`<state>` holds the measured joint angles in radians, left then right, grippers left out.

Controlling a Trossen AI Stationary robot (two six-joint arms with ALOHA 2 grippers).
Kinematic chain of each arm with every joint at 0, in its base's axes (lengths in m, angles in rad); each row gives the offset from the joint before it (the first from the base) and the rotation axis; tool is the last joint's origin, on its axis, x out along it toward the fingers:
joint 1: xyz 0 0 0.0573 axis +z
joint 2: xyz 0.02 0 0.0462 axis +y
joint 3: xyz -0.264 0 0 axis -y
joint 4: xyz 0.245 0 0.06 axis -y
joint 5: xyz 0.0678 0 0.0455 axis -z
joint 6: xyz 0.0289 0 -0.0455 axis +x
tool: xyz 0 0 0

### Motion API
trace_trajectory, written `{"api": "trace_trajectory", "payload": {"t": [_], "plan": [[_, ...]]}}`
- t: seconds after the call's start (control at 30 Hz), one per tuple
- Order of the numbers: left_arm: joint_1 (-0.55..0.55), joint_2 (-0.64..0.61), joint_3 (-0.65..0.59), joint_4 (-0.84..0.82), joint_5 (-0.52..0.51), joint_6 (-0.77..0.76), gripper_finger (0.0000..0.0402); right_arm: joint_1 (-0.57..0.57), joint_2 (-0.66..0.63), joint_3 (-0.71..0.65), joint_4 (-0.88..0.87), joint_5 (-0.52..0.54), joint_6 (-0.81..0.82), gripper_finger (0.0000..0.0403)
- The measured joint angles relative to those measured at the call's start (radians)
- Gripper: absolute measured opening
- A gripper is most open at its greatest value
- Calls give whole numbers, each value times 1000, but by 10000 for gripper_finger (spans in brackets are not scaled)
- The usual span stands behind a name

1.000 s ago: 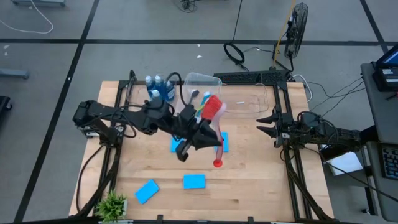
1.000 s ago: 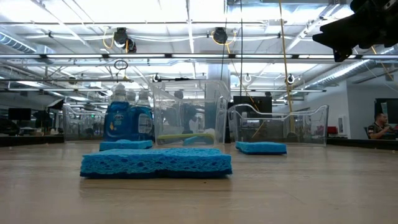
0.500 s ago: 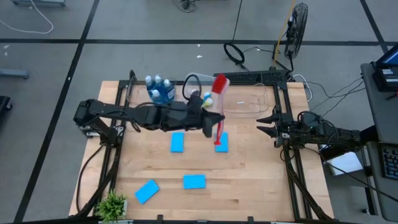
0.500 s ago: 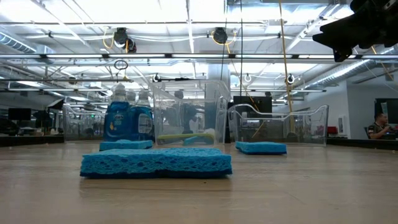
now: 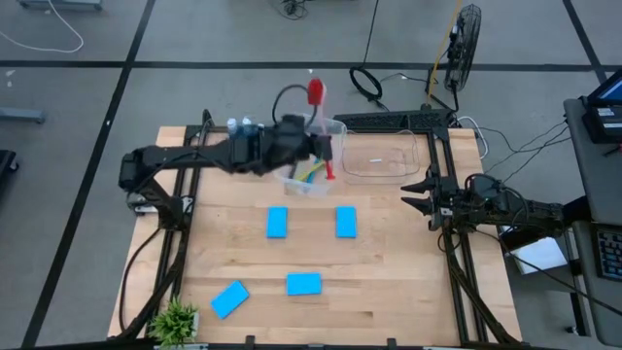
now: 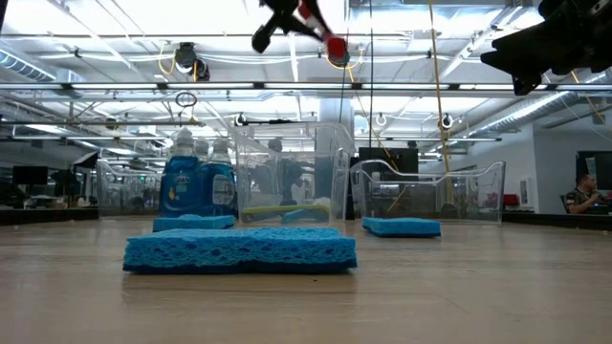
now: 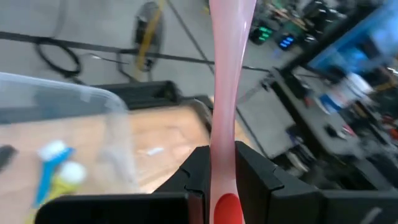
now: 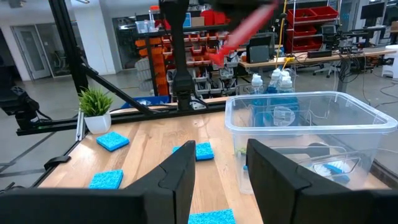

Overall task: Pick & Place Kitchen Sink Supplies
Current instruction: Put the red dish brush into the transparent container

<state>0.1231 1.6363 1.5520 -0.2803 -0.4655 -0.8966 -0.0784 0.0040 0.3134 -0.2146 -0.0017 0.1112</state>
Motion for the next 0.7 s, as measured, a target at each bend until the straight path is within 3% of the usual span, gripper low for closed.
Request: {"api": "trace_trajectory", "payload": {"t": [0.27,0.7], "plan": [[202,0,0,-121,248,-79,50,0,0,0,0,0,0,130],[315,61,-1,-190,350,-25,50,0,1,0,5,0,0,130]]}}
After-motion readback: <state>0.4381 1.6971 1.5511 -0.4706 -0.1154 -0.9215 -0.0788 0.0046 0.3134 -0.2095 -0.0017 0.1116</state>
